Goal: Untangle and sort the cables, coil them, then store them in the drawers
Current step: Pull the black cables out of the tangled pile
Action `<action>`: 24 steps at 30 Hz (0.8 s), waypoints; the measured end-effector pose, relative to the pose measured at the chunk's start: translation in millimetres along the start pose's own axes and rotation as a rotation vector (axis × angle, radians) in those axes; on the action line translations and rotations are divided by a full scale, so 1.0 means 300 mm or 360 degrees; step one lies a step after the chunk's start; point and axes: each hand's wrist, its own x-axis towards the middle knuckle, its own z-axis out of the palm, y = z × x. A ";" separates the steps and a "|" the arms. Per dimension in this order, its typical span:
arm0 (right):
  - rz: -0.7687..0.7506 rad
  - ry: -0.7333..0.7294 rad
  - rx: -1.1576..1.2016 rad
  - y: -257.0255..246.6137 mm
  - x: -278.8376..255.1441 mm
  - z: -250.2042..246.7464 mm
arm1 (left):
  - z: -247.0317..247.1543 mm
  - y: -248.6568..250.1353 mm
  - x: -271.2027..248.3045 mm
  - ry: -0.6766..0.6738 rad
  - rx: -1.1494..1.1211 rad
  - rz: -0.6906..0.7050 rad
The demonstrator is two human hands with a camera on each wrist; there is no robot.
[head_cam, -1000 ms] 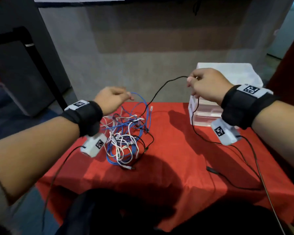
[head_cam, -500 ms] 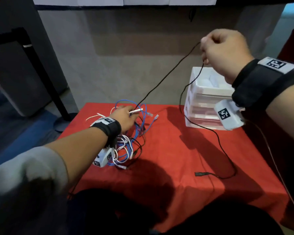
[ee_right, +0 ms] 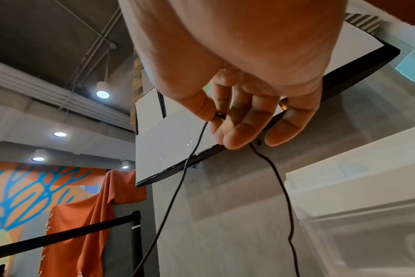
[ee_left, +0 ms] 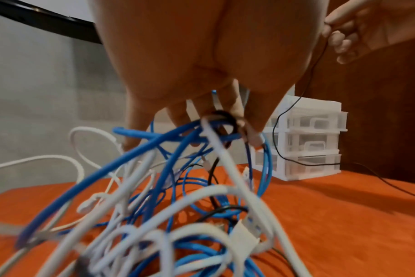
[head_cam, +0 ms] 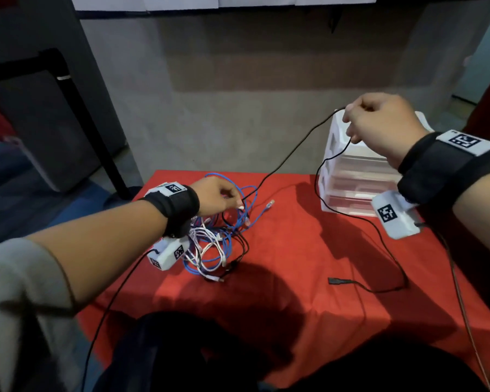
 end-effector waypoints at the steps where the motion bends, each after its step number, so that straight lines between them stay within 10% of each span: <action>1: -0.0011 -0.0008 -0.0002 -0.003 -0.005 0.006 | -0.003 0.001 0.005 -0.0021 0.0040 0.0001; 12: 0.0015 -0.0638 -0.0925 0.046 -0.079 0.059 | -0.158 0.074 0.047 0.0557 0.0017 -0.0220; 18: -0.0936 -0.0340 -0.0996 -0.034 -0.165 0.228 | -0.131 0.132 0.000 0.0520 0.0422 0.0244; 24: -0.0694 -0.0781 -0.1006 -0.078 -0.156 0.336 | -0.099 0.168 -0.053 0.0582 0.0420 0.0550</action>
